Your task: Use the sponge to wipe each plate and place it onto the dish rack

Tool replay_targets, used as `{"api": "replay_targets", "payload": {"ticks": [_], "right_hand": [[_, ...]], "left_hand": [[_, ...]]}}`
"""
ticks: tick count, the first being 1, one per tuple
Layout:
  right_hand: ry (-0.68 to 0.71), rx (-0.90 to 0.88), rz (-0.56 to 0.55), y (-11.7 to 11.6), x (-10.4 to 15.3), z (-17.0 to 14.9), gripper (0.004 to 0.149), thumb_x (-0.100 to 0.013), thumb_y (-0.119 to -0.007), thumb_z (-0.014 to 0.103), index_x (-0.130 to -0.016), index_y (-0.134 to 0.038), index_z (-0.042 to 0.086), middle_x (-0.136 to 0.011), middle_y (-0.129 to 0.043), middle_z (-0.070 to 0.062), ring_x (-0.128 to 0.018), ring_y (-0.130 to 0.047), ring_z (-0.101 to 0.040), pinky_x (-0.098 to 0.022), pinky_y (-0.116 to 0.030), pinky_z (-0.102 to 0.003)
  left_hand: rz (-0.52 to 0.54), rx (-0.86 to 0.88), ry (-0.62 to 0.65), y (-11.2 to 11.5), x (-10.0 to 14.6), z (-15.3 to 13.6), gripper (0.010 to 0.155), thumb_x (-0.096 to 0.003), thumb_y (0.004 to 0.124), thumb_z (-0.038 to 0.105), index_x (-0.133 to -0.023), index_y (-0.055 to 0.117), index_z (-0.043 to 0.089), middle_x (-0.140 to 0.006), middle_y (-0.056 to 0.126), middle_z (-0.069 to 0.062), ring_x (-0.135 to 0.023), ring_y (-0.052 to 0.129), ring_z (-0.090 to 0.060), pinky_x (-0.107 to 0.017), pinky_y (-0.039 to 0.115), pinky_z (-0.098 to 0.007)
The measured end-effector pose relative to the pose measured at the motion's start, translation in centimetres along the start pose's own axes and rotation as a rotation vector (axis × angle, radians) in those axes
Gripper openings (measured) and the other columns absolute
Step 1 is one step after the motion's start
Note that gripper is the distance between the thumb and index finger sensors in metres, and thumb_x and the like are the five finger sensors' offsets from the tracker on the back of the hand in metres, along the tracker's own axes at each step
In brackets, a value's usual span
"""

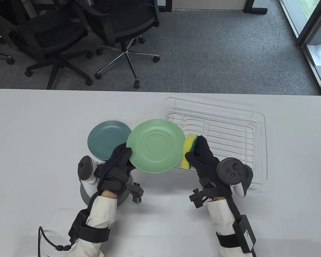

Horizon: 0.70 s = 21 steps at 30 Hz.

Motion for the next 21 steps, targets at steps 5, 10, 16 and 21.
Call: {"api": "replay_targets", "payload": {"ticks": [5, 10, 16, 21], "right_hand": [[0.020, -0.085, -0.064, 0.5, 0.2, -0.2, 0.079, -0.062, -0.064, 0.041, -0.112, -0.036, -0.013, -0.096, -0.072, -0.032, -0.075, -0.088, -0.042, -0.054, -0.084, -0.040], [0.028, -0.158, -0.092, 0.9, 0.3, -0.4, 0.078, -0.063, -0.062, 0.042, -0.113, -0.034, -0.010, -0.098, -0.071, -0.032, -0.077, -0.086, -0.041, -0.055, -0.084, -0.040], [0.035, -0.204, -0.106, 0.8, 0.3, -0.9, 0.073, -0.065, -0.059, 0.043, -0.116, -0.034, -0.002, -0.101, -0.068, -0.030, -0.081, -0.083, -0.040, -0.057, -0.081, -0.042], [0.045, -0.248, -0.080, 0.4, 0.1, -1.6, 0.067, -0.066, -0.056, 0.041, -0.117, -0.032, 0.004, -0.103, -0.066, -0.031, -0.083, -0.081, -0.042, -0.058, -0.081, -0.044]], "left_hand": [[-0.039, -0.092, -0.059, 0.6, -0.2, -1.2, 0.058, -0.0619, 0.064, 0.027, -0.104, 0.059, -0.012, -0.083, 0.090, -0.028, -0.054, 0.106, -0.027, -0.029, 0.095, -0.019], [-0.085, -0.226, -0.111, 1.5, -0.3, -2.0, 0.056, -0.0594, 0.070, 0.026, -0.099, 0.068, -0.014, -0.062, 0.098, -0.015, -0.032, 0.104, -0.014, -0.013, 0.088, -0.013], [-0.116, -0.293, -0.136, 2.3, -0.5, -2.8, 0.054, -0.0577, 0.072, 0.023, -0.095, 0.072, -0.016, -0.053, 0.099, -0.012, -0.024, 0.101, -0.008, -0.006, 0.085, -0.010], [-0.145, -0.326, -0.159, 2.4, -0.6, -3.2, 0.053, -0.0571, 0.073, 0.022, -0.094, 0.074, -0.017, -0.051, 0.099, -0.013, -0.022, 0.101, -0.008, -0.006, 0.084, -0.011]]}}
Point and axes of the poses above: the tracker on the back of each hand, its own z axis roughly to the thumb side, its own x axis roughly from the fingertips to the wrist, y = z × x, the point moved 4 cm from there along -x, roughly from the wrist to the fingertips
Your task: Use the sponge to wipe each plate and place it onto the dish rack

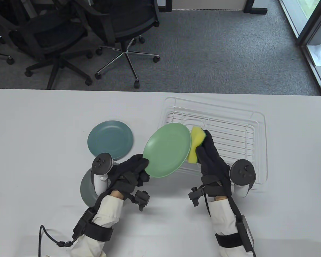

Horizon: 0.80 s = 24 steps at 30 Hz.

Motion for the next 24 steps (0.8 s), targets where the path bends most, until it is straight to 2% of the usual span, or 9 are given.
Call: {"api": "replay_targets", "payload": {"ticks": [5, 11, 18, 24], "right_hand": [[-0.022, -0.191, 0.076, -0.3, -0.2, -1.2, 0.062, -0.068, -0.052, 0.037, -0.118, -0.029, 0.008, -0.106, -0.061, -0.032, -0.087, -0.076, -0.045, -0.061, -0.077, -0.047], [-0.038, -0.308, 0.121, -0.6, -0.4, -2.1, 0.061, -0.068, -0.052, 0.036, -0.118, -0.031, 0.008, -0.106, -0.061, -0.033, -0.087, -0.075, -0.047, -0.060, -0.076, -0.048], [-0.064, -0.305, 0.179, -2.1, -0.5, -2.9, 0.060, -0.067, -0.052, 0.033, -0.118, -0.034, 0.006, -0.105, -0.062, -0.035, -0.085, -0.076, -0.049, -0.060, -0.077, -0.049], [-0.077, -0.294, 0.278, -4.8, -0.3, -2.9, 0.061, -0.068, -0.051, 0.033, -0.118, -0.032, 0.004, -0.105, -0.061, -0.036, -0.085, -0.075, -0.049, -0.060, -0.076, -0.050]], "left_hand": [[-0.076, -0.008, 0.000, 0.7, -0.2, 0.0, 0.052, -0.0569, 0.074, 0.022, -0.094, 0.075, -0.015, -0.051, 0.099, -0.013, -0.022, 0.100, -0.010, -0.006, 0.083, -0.011], [-0.130, -0.021, 0.004, 1.3, -0.3, 0.1, 0.051, -0.0566, 0.075, 0.023, -0.094, 0.078, -0.011, -0.050, 0.100, -0.013, -0.021, 0.099, -0.010, -0.006, 0.083, -0.012], [-0.177, -0.051, 0.025, 1.8, -0.2, 0.6, 0.046, -0.0555, 0.077, 0.025, -0.091, 0.086, -0.004, -0.049, 0.101, -0.014, -0.021, 0.099, -0.011, -0.007, 0.083, -0.012], [-0.209, -0.032, 0.040, 2.6, 0.0, 0.9, 0.044, -0.0549, 0.076, 0.026, -0.087, 0.089, 0.000, -0.050, 0.101, -0.013, -0.021, 0.100, -0.012, -0.007, 0.083, -0.012]]}}
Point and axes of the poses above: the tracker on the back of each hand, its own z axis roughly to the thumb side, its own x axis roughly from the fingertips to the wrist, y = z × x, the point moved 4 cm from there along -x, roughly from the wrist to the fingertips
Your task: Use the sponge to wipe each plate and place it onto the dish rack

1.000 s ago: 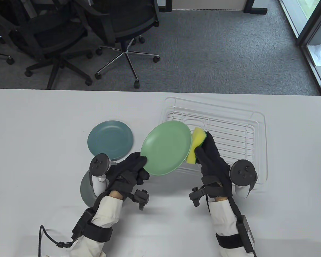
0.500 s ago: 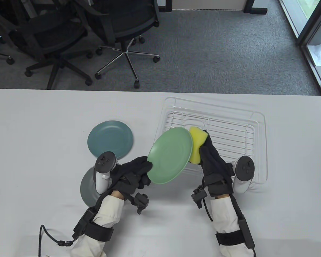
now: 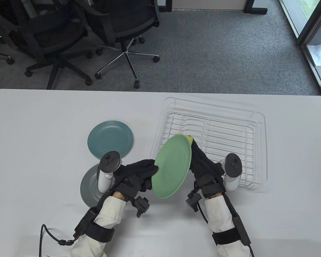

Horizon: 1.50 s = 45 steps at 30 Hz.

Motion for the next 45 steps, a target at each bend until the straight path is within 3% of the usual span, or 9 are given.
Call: {"api": "replay_targets", "payload": {"ticks": [6, 11, 17, 23, 26, 30, 37, 45], "right_hand": [[0.018, 0.181, 0.100, -3.1, -0.4, 0.1, 0.064, -0.068, -0.049, 0.032, -0.116, -0.025, -0.002, -0.105, -0.061, -0.036, -0.085, -0.076, -0.048, -0.060, -0.076, -0.051], [0.040, 0.225, 0.126, -4.3, -0.3, 0.7, 0.064, -0.067, -0.050, 0.032, -0.115, -0.025, -0.002, -0.104, -0.063, -0.034, -0.086, -0.076, -0.047, -0.061, -0.075, -0.051], [0.085, 0.364, 0.145, -6.3, -0.1, 1.9, 0.065, -0.067, -0.050, 0.032, -0.114, -0.029, -0.007, -0.098, -0.068, -0.034, -0.079, -0.081, -0.044, -0.058, -0.078, -0.048], [0.038, 0.177, 0.235, -8.5, 0.1, 1.6, 0.066, -0.069, -0.042, 0.031, -0.110, -0.027, -0.019, -0.091, -0.070, -0.037, -0.069, -0.089, -0.039, -0.052, -0.084, -0.041], [0.010, 0.076, 0.220, -9.0, 0.3, 1.4, 0.068, -0.070, -0.042, 0.032, -0.108, -0.025, -0.022, -0.090, -0.068, -0.039, -0.068, -0.089, -0.040, -0.051, -0.085, -0.040], [0.055, 0.140, 0.158, -8.3, 0.6, 3.1, 0.071, -0.071, -0.044, 0.036, -0.108, -0.023, -0.021, -0.091, -0.066, -0.039, -0.069, -0.088, -0.039, -0.051, -0.085, -0.040], [0.204, 0.396, -0.105, -4.6, 1.9, 7.7, 0.070, -0.070, -0.050, 0.040, -0.115, -0.025, -0.008, -0.097, -0.063, -0.037, -0.075, -0.084, -0.042, -0.055, -0.081, -0.044], [0.165, 0.211, -0.154, -2.2, 1.5, 5.8, 0.062, -0.070, -0.049, 0.039, -0.118, -0.020, 0.010, -0.109, -0.049, -0.033, -0.090, -0.067, -0.048, -0.063, -0.073, -0.049]], "left_hand": [[-0.025, 0.024, 0.032, 0.1, 0.2, 0.7, 0.042, -0.0540, 0.075, 0.027, -0.082, 0.091, 0.000, -0.050, 0.102, -0.012, -0.020, 0.100, -0.011, -0.006, 0.084, -0.012], [0.015, 0.008, 0.049, -0.3, 0.4, 1.0, 0.042, -0.0527, 0.075, 0.028, -0.077, 0.092, 0.000, -0.048, 0.102, -0.012, -0.019, 0.101, -0.010, -0.006, 0.084, -0.011], [0.234, 0.088, 0.073, -2.1, 1.3, 1.0, 0.041, -0.0512, 0.073, 0.028, -0.076, 0.091, 0.000, -0.045, 0.100, -0.015, -0.020, 0.102, -0.007, -0.006, 0.087, -0.007], [0.367, 0.150, 0.085, -4.9, 2.0, 0.3, 0.041, -0.0543, 0.070, 0.029, -0.080, 0.087, 0.002, -0.051, 0.099, -0.012, -0.025, 0.103, -0.003, -0.010, 0.089, -0.003], [0.419, 0.138, 0.068, -6.3, 2.3, -0.5, 0.041, -0.0550, 0.070, 0.029, -0.080, 0.087, 0.001, -0.051, 0.099, -0.011, -0.025, 0.102, -0.002, -0.010, 0.088, -0.003], [0.443, 0.111, 0.044, -6.8, 2.3, -1.2, 0.042, -0.0560, 0.070, 0.029, -0.081, 0.086, 0.000, -0.051, 0.098, -0.011, -0.025, 0.101, -0.002, -0.010, 0.087, -0.005], [0.387, 0.020, 0.041, -5.5, 1.5, -1.2, 0.042, -0.0557, 0.072, 0.028, -0.079, 0.088, -0.003, -0.048, 0.099, -0.013, -0.023, 0.100, -0.004, -0.008, 0.086, -0.006], [0.250, -0.115, 0.069, -3.4, 0.7, -0.1, 0.043, -0.0533, 0.075, 0.027, -0.076, 0.091, -0.006, -0.044, 0.100, -0.015, -0.018, 0.100, -0.005, -0.005, 0.084, -0.007]]}}
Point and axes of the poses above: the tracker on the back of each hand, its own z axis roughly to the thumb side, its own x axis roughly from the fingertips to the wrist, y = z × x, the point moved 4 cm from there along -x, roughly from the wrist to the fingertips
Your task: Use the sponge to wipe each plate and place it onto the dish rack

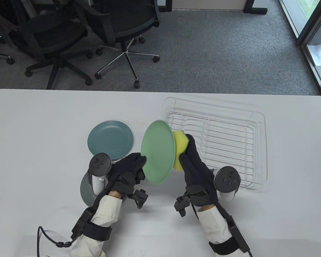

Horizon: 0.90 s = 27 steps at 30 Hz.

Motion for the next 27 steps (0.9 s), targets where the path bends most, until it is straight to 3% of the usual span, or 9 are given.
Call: {"api": "replay_targets", "payload": {"ticks": [7, 11, 18, 22, 27], "right_hand": [[-0.081, -0.230, 0.080, -1.0, -0.2, -2.5, 0.061, -0.071, -0.047, 0.037, -0.117, -0.015, 0.013, -0.113, -0.044, -0.032, -0.094, -0.060, -0.050, -0.065, -0.069, -0.053], [-0.078, -0.112, 0.099, -2.4, -0.1, -2.6, 0.063, -0.070, -0.049, 0.036, -0.116, -0.018, 0.008, -0.109, -0.051, -0.035, -0.090, -0.067, -0.051, -0.062, -0.073, -0.050], [0.001, 0.130, 0.162, -5.2, 0.5, -0.4, 0.071, -0.068, -0.053, 0.041, -0.114, -0.024, -0.004, -0.098, -0.063, -0.037, -0.074, -0.082, -0.043, -0.050, -0.083, -0.038], [0.087, 0.193, 0.177, -6.6, 1.1, 1.3, 0.071, -0.068, -0.053, 0.044, -0.116, -0.023, 0.001, -0.100, -0.061, -0.035, -0.076, -0.080, -0.042, -0.052, -0.082, -0.039], [0.197, 0.274, 0.082, -5.9, 1.6, 3.4, 0.070, -0.067, -0.055, 0.045, -0.116, -0.021, 0.008, -0.104, -0.059, -0.032, -0.080, -0.078, -0.042, -0.055, -0.080, -0.042]], "left_hand": [[-0.100, -0.015, 0.044, 1.5, 0.0, 0.9, 0.042, -0.0534, 0.075, 0.027, -0.076, 0.092, -0.005, -0.044, 0.100, -0.015, -0.018, 0.099, -0.005, -0.005, 0.084, -0.008], [-0.133, 0.031, 0.057, 2.2, 0.2, 1.5, 0.042, -0.0535, 0.073, 0.026, -0.076, 0.092, -0.004, -0.044, 0.100, -0.014, -0.018, 0.099, -0.005, -0.004, 0.084, -0.008], [-0.062, 0.209, -0.007, 0.8, 0.3, 0.2, 0.043, -0.0550, 0.070, 0.026, -0.076, 0.091, -0.005, -0.044, 0.100, -0.012, -0.018, 0.098, -0.003, -0.004, 0.084, -0.007], [0.017, 0.250, -0.056, 0.1, 0.3, -0.9, 0.044, -0.0555, 0.069, 0.025, -0.077, 0.091, -0.006, -0.043, 0.099, -0.011, -0.018, 0.098, -0.001, -0.004, 0.084, -0.007], [0.025, 0.259, -0.066, 0.0, 0.2, -1.2, 0.044, -0.0560, 0.069, 0.026, -0.077, 0.090, -0.006, -0.044, 0.099, -0.011, -0.019, 0.098, -0.001, -0.005, 0.084, -0.007]]}}
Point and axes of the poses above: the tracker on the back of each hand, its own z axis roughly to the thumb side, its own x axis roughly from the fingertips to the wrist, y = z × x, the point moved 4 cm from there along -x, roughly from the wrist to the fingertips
